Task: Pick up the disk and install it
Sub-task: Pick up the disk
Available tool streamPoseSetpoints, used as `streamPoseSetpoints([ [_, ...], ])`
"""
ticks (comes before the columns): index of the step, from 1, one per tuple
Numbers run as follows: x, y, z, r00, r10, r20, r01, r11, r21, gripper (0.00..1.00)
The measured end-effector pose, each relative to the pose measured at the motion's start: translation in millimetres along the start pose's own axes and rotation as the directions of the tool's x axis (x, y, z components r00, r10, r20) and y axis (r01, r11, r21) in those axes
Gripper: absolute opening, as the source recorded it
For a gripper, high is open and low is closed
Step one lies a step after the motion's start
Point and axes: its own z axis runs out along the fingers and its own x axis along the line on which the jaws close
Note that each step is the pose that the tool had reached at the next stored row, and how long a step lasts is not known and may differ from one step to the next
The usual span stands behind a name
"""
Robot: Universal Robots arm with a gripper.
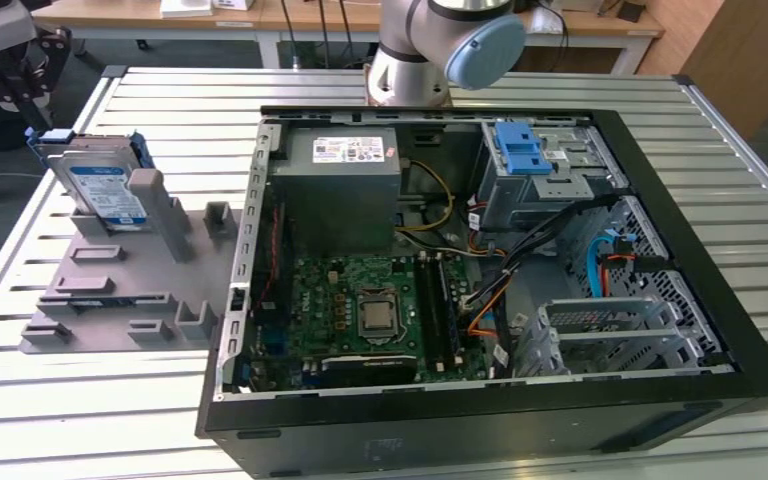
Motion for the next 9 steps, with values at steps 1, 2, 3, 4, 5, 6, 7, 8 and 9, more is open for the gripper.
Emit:
streamPoseSetpoints([
  [1, 0.0, 0.0, 0.0, 1.0000, -0.002, -0.0001, 0.002, 1.0000, 0.0000, 0.11],
  [2, 0.0, 0.0, 0.0, 1.0000, -0.005, -0.0002, 0.005, 1.0000, 0.0000, 0.11],
  [3, 0.0, 0.0, 0.0, 1.0000, -0.008, -0.0003, 0.008, 1.0000, 0.0000, 0.11],
  [4, 0.0, 0.0, 0.0, 0.9999, -0.011, -0.0004, 0.011, 0.9999, 0.0000, 0.11],
  [5, 0.0, 0.0, 0.0, 0.9999, -0.014, -0.0006, 0.014, 0.9999, 0.0000, 0.11],
  [6, 0.0, 0.0, 0.0, 0.9999, -0.017, -0.0007, 0.017, 0.9999, 0.0000, 0.11],
  [7, 0.0, 0.0, 0.0, 0.9998, -0.020, -0.0008, 0.020, 0.9998, 0.0001, 0.11],
  [8, 0.0, 0.0, 0.0, 0.9997, -0.026, -0.0011, 0.026, 0.9997, 0.0000, 0.11],
  [9, 0.0, 0.0, 0.0, 0.9995, -0.032, -0.0015, 0.032, 0.9995, 0.0001, 0.11],
])
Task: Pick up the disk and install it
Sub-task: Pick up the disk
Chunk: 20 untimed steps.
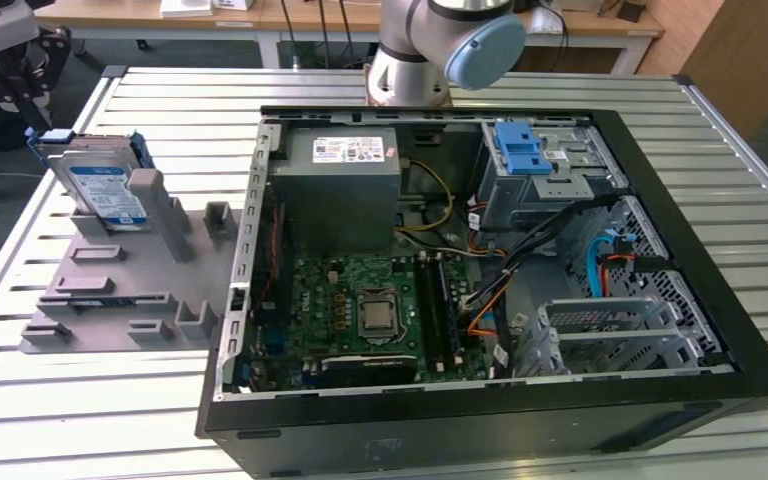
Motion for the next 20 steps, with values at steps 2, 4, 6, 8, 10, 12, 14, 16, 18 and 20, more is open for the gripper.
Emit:
streamPoseSetpoints([
  [2, 0.0, 0.0, 0.0, 0.9998, -0.019, -0.0007, 0.019, 0.9998, 0.0000, 0.11],
  [4, 0.0, 0.0, 0.0, 0.9993, -0.039, -0.0014, 0.039, 0.9993, 0.0001, 0.11],
  [6, 0.1, 0.0, 0.1, 0.9980, -0.063, -0.0023, 0.063, 0.9980, 0.0002, 0.11],
  [8, 0.1, 0.0, 0.1, 0.9965, -0.084, -0.0033, 0.084, 0.9965, 0.0001, 0.11],
  [10, 0.1, 0.0, 0.0, 0.9955, -0.094, -0.0037, 0.094, 0.9955, 0.0001, 0.11],
  [12, 0.1, 0.0, 0.1, 0.9943, -0.107, -0.0041, 0.107, 0.9943, 0.0000, 0.11],
  [14, 0.1, 0.0, 0.1, 0.9925, -0.122, -0.0048, 0.122, 0.9926, -0.0001, 0.11],
  [16, 0.1, 0.0, 0.1, 0.9904, -0.138, -0.0055, 0.138, 0.9904, -0.0001, 0.11],
  [18, 0.1, -0.1, 0.2, 0.9872, -0.159, -0.0063, 0.159, 0.9872, 0.0000, 0.11],
  [20, 0.0, -0.1, 0.2, 0.9823, -0.187, -0.0075, 0.187, 0.9824, -0.0003, 0.11],
])
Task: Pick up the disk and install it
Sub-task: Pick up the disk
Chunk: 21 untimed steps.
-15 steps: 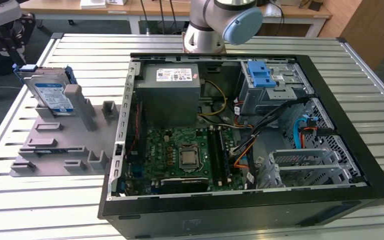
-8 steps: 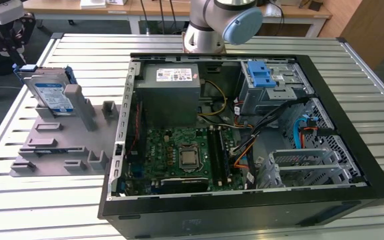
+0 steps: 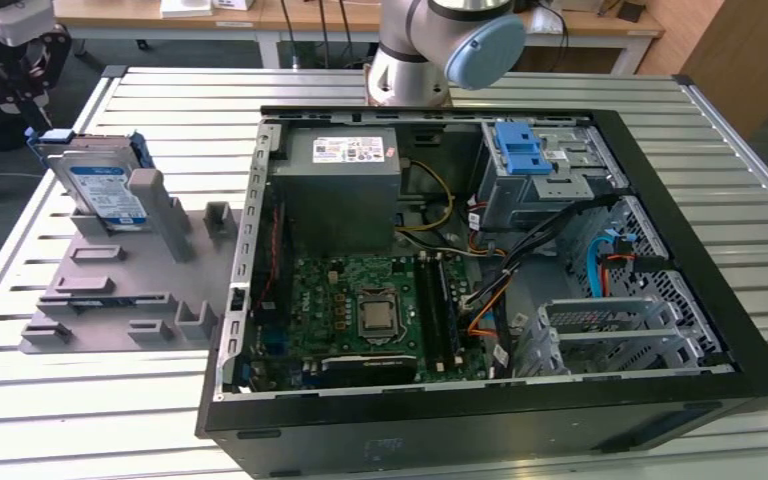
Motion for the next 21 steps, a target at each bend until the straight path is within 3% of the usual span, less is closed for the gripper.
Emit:
streamPoseSetpoints([
  [4, 0.0, 0.0, 0.0, 0.9989, -0.048, -0.0021, 0.048, 0.9989, 0.0000, 0.11],
  [16, 0.0, 0.0, 0.0, 0.9986, -0.054, -0.0024, 0.054, 0.9986, 0.0000, 0.11],
  [21, 0.0, 0.0, 0.0, 0.9971, -0.076, -0.0034, 0.076, 0.9971, 0.0000, 0.11],
])
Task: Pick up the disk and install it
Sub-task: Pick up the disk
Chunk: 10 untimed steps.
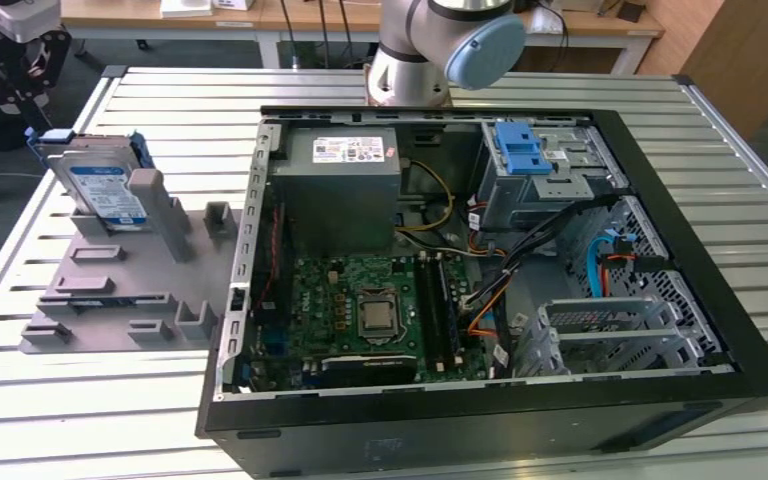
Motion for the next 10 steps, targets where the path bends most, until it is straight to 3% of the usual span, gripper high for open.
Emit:
streamPoseSetpoints([
  [4, 0.0, 0.0, 0.0, 0.9995, -0.032, -0.0015, 0.032, 0.9995, 0.0000, 0.11],
  [10, 0.0, 0.0, 0.6, 0.9887, -0.150, -0.0067, 0.150, 0.9887, -0.0003, 0.11],
])
